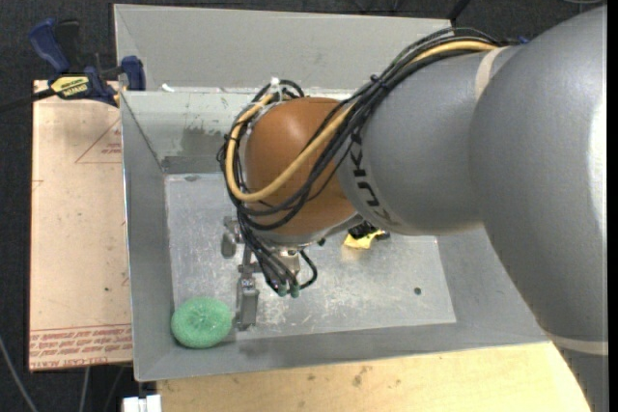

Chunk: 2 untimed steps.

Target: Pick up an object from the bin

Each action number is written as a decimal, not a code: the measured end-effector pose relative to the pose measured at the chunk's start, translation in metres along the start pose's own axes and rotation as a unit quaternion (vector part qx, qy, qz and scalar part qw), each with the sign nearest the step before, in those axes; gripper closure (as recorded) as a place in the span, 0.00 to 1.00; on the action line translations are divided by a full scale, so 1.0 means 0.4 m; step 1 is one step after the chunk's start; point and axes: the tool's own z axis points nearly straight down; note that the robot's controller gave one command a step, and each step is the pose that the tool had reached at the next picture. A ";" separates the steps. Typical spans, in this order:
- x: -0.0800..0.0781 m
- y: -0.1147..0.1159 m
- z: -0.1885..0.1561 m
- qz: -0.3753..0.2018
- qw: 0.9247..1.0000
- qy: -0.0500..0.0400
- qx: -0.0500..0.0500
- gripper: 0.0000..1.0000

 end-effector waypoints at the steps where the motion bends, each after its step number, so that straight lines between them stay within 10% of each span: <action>1: -0.004 -0.002 -0.011 0.002 1.000 -0.003 -0.001 0.00; 2: 0.006 0.022 0.043 -0.078 0.997 -0.008 -0.001 0.00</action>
Offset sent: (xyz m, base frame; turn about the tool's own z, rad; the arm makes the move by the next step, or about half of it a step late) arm -0.0198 0.0312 -0.0719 -0.4848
